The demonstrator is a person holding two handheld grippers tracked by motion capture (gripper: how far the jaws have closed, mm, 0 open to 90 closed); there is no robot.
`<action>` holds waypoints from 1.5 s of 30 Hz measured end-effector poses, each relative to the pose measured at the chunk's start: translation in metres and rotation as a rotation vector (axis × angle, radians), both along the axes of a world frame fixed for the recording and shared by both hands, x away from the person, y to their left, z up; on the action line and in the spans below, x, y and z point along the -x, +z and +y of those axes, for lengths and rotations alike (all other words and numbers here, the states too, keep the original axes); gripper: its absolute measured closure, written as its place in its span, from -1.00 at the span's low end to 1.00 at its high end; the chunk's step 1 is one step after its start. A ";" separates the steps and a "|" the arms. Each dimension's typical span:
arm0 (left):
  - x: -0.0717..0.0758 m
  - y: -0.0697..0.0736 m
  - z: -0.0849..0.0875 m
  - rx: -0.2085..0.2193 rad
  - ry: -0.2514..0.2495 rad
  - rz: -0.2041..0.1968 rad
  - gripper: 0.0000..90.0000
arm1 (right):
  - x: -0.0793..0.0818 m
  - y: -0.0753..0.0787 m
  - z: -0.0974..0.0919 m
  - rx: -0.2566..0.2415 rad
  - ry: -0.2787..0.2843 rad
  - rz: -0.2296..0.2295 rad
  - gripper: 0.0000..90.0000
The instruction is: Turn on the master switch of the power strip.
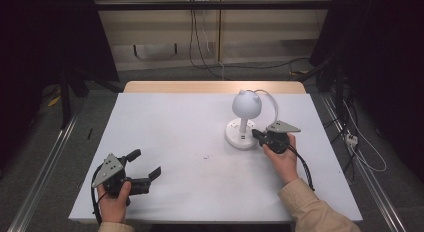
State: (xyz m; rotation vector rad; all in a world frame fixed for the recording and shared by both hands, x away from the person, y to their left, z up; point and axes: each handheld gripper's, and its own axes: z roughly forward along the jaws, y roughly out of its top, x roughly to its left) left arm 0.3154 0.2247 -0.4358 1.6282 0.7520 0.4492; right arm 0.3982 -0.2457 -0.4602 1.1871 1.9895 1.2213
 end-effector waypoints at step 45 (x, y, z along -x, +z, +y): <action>0.000 -0.002 -0.001 -0.005 -0.002 0.008 -0.92 | 0.000 0.000 0.001 0.033 0.016 -0.001 1.00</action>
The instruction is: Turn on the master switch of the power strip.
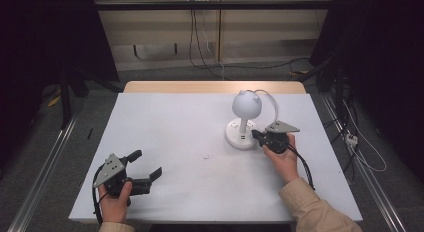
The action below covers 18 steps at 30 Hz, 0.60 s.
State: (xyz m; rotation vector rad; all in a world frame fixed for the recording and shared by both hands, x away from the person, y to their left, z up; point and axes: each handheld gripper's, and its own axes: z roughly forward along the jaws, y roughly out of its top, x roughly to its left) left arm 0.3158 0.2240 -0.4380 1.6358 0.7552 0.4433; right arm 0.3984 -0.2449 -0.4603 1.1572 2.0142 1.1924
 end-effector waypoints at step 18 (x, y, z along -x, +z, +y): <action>0.001 0.000 0.001 -0.004 0.002 -0.001 -0.92 | 0.001 0.000 0.002 0.016 -0.008 -0.007 1.00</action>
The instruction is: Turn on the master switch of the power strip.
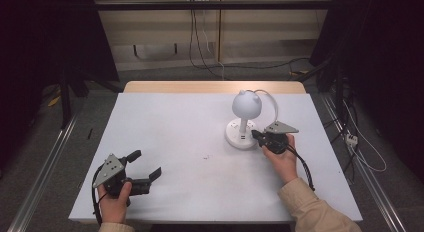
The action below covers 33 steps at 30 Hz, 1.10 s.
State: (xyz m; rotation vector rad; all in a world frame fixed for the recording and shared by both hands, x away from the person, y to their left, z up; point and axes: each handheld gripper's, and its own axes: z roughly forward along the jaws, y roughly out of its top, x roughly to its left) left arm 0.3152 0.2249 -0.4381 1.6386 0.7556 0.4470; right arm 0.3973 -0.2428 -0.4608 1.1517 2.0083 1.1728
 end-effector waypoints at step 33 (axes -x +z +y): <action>0.000 0.000 0.003 0.005 0.006 0.000 -0.92 | 0.000 0.000 0.004 -0.007 -0.005 0.009 1.00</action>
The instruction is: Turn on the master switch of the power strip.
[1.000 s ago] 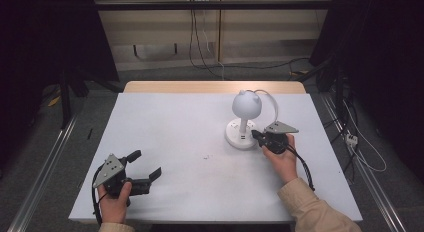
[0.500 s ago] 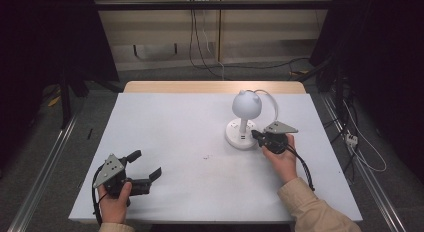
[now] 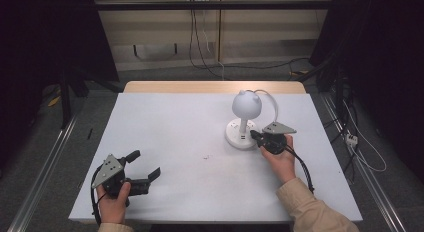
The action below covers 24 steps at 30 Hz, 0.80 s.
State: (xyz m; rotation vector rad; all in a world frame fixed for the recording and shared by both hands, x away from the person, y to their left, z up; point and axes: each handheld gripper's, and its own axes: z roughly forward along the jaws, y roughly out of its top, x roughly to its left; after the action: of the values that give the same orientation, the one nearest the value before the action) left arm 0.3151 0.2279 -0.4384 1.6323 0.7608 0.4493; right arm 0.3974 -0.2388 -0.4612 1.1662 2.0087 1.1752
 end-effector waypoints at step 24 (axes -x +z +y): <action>-0.001 0.002 -0.004 0.000 -0.006 -0.008 -0.92 | 0.009 0.012 -0.009 -0.137 0.008 0.014 0.35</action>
State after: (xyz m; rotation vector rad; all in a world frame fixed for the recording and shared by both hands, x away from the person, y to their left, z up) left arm 0.3160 0.2240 -0.4369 1.6319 0.7498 0.4515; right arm 0.3886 -0.2477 -0.4494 1.2364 1.9708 1.3293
